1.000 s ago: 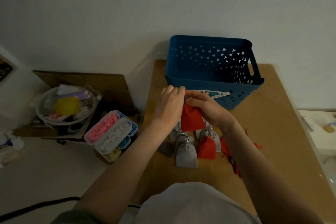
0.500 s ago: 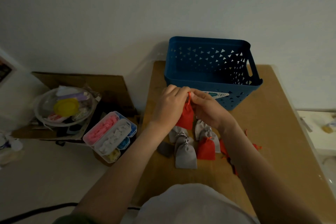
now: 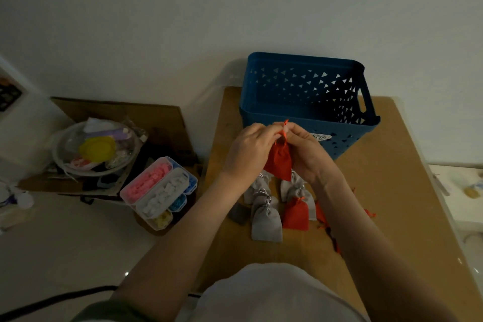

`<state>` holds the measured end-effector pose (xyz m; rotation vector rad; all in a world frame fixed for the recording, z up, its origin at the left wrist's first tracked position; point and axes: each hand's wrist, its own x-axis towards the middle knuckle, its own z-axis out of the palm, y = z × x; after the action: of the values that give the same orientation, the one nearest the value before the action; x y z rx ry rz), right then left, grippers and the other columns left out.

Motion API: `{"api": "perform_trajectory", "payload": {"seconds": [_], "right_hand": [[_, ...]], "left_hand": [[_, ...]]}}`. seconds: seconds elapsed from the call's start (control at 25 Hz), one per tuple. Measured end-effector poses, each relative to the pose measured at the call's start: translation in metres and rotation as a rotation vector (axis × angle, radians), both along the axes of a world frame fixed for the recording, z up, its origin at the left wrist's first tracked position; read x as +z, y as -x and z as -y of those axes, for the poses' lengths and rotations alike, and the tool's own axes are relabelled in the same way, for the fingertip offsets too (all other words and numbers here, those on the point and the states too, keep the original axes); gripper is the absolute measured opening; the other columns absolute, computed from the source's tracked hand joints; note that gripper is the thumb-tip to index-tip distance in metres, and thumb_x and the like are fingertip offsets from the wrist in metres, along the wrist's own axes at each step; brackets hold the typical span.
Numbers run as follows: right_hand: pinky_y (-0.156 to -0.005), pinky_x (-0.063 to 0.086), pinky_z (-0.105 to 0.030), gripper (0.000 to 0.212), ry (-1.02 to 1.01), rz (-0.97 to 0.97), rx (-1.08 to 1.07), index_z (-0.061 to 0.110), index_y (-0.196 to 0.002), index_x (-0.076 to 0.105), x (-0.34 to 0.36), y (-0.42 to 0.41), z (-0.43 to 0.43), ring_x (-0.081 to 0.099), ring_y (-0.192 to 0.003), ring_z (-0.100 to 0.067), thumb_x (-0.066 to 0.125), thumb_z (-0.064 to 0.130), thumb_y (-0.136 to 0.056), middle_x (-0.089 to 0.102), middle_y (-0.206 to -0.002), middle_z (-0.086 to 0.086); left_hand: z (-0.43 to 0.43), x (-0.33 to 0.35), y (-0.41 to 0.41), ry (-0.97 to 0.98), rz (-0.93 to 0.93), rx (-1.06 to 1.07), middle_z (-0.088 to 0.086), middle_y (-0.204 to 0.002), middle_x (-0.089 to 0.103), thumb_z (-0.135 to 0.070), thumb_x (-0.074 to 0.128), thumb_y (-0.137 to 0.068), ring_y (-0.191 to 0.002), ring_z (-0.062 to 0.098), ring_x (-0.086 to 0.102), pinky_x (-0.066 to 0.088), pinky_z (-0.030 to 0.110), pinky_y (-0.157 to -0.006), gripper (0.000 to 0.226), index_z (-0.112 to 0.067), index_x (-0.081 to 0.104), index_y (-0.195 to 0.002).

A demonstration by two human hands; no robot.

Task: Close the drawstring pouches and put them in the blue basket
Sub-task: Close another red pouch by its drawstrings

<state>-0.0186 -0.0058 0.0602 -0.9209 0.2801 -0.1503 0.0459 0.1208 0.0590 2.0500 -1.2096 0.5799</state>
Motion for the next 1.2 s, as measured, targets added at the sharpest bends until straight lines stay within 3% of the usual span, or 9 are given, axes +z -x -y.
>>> {"api": "perform_trajectory", "payload": {"seconds": [0.24,0.4,0.6,0.76,0.84,0.92,1.04,1.12,1.2], "right_hand": [[-0.076,0.054,-0.027,0.024,0.053,-0.017,0.045,0.004,-0.101,0.061,-0.001,0.000,-0.004,0.064,-0.082,-0.017,0.051,0.021,-0.089,0.066,-0.091,-0.009],[-0.060,0.055,-0.023,0.019,0.059,-0.119,-0.022,0.001,-0.091,0.062,0.012,-0.005,-0.017,0.065,-0.066,-0.015,0.047,0.011,-0.096,0.067,-0.071,-0.007],[-0.055,0.042,-0.021,0.026,-0.296,-0.145,-0.252,0.014,-0.077,0.048,0.006,-0.011,-0.012,0.045,-0.049,-0.007,0.035,0.011,-0.100,0.057,-0.071,0.001],[-0.049,0.029,-0.019,0.028,-0.363,-0.169,-0.220,0.016,-0.078,0.045,-0.017,-0.004,0.004,0.031,-0.041,-0.007,0.029,0.007,-0.100,0.043,-0.051,0.007],[-0.047,0.031,-0.018,0.027,-0.244,-0.189,-0.167,0.014,-0.082,0.048,-0.026,0.000,0.005,0.032,-0.044,-0.008,0.029,0.010,-0.101,0.041,-0.052,0.006],[-0.050,0.031,-0.019,0.023,0.024,-0.243,-0.109,0.012,-0.089,0.053,-0.027,0.003,0.006,0.033,-0.051,-0.009,0.034,0.015,-0.102,0.040,-0.057,0.004],[-0.052,0.027,-0.024,0.006,0.434,-0.248,0.039,0.013,-0.099,0.057,-0.016,0.003,0.005,0.033,-0.055,-0.009,0.054,0.017,-0.096,0.037,-0.065,0.002],[-0.050,0.026,-0.023,0.007,0.572,-0.188,0.142,0.013,-0.098,0.061,-0.008,0.002,0.001,0.032,-0.053,-0.008,0.061,0.015,-0.091,0.039,-0.064,0.002],[-0.050,0.027,-0.020,0.002,0.668,-0.146,0.199,0.012,-0.090,0.063,0.000,0.001,-0.005,0.035,-0.051,-0.005,0.061,0.011,-0.090,0.045,-0.062,0.004]], "left_hand": [[-0.006,-0.002,0.004,0.042,-0.199,0.030,0.011,-0.086,0.067,-0.022,0.050,-0.091,-0.079,0.023,0.065,0.044,0.024,-0.072,0.027,-0.004,0.069,-0.099],[-0.011,-0.005,0.002,-0.003,-0.168,0.018,0.012,-0.082,0.065,-0.023,0.051,-0.091,-0.075,0.024,0.064,0.051,0.030,-0.063,0.025,-0.005,0.068,-0.095],[-0.015,-0.006,0.001,0.096,-0.405,0.138,0.005,-0.086,0.069,-0.022,0.053,-0.094,-0.078,0.014,0.062,0.041,0.014,-0.067,0.020,-0.006,0.067,-0.094],[-0.023,-0.012,-0.002,-0.012,-0.605,0.183,-0.007,-0.079,0.066,-0.016,0.054,-0.095,-0.068,-0.002,0.055,0.037,0.003,-0.062,0.014,-0.014,0.063,-0.085],[-0.023,-0.011,-0.003,-0.124,-0.675,0.161,-0.008,-0.078,0.065,-0.020,0.051,-0.096,-0.066,-0.003,0.053,0.036,0.004,-0.061,0.015,-0.020,0.059,-0.083],[-0.023,-0.009,-0.008,-0.284,-0.618,0.148,-0.003,-0.080,0.063,-0.028,0.046,-0.098,-0.070,0.006,0.056,0.039,0.011,-0.063,0.019,-0.021,0.056,-0.084],[-0.025,0.008,-0.012,-0.422,-0.439,0.177,0.007,-0.079,0.054,-0.036,0.037,-0.100,-0.073,0.020,0.051,0.043,0.036,-0.068,0.033,-0.014,0.053,-0.083],[-0.024,0.023,-0.013,-0.431,-0.370,0.170,0.007,-0.074,0.050,-0.037,0.037,-0.101,-0.069,0.019,0.045,0.039,0.038,-0.066,0.038,-0.011,0.051,-0.078],[-0.021,0.034,-0.016,-0.424,-0.426,0.129,0.003,-0.066,0.049,-0.039,0.040,-0.100,-0.062,0.016,0.044,0.037,0.034,-0.061,0.042,-0.009,0.052,-0.073]]}}
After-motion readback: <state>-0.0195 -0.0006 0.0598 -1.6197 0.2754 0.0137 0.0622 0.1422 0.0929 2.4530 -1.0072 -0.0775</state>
